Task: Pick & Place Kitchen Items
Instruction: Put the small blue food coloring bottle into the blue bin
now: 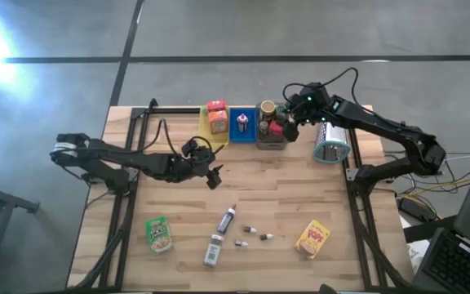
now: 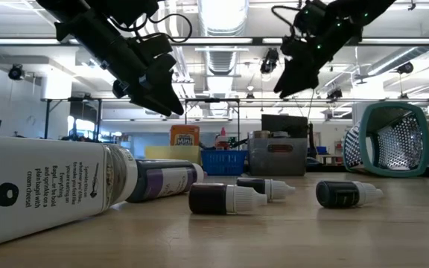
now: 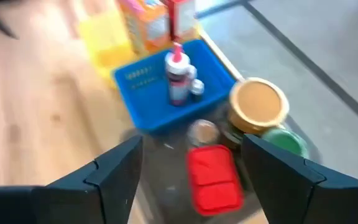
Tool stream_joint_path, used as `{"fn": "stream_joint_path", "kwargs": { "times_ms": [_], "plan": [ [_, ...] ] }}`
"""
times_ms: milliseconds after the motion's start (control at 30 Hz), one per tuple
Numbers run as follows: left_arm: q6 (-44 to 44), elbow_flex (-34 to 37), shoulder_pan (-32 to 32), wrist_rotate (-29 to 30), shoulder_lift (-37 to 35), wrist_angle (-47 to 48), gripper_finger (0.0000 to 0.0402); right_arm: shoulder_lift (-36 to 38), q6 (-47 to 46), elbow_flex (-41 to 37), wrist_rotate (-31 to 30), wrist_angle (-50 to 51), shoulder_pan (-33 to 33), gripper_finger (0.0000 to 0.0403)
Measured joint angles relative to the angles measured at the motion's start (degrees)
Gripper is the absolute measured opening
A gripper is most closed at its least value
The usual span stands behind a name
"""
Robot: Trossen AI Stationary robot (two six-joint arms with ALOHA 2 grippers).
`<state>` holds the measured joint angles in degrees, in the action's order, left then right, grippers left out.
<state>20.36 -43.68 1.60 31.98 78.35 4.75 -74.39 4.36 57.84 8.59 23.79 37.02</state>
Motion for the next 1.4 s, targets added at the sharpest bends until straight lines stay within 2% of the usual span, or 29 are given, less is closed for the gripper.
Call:
{"fn": "stream_joint_path", "kwargs": {
  "times_ms": [267,533,767,1000,1200,1400],
  "plan": [
    [0.0,0.0,0.0,0.0,0.0,0.0,0.0273,2.7,-0.5,0.0,2.2,0.4,-3.8,0.0241],
    [0.0,0.0,0.0,0.0,0.0,0.0,0.0273,5.5,0.1,0.0,1.3,1.9,-12.3,0.022],
    [0.0,0.0,0.0,0.0,0.0,0.0,0.0273,7.5,-1.2,0.0,-7.5,4.9,-22.7,0.0204],
    [0.0,0.0,0.0,0.0,0.0,0.0,0.0273,8.4,-5.6,0.0,-13.3,7.5,-34.4,0.0184],
    [0.0,0.0,0.0,0.0,0.0,0.0,0.0273,7.9,-11.7,0.0,-15.4,7.8,-43.8,0.0165],
    [0.0,0.0,0.0,0.0,0.0,0.0,0.0273,7.9,-15.7,0.0,-22.1,7.8,-53.4,0.0145]
  ]
}}
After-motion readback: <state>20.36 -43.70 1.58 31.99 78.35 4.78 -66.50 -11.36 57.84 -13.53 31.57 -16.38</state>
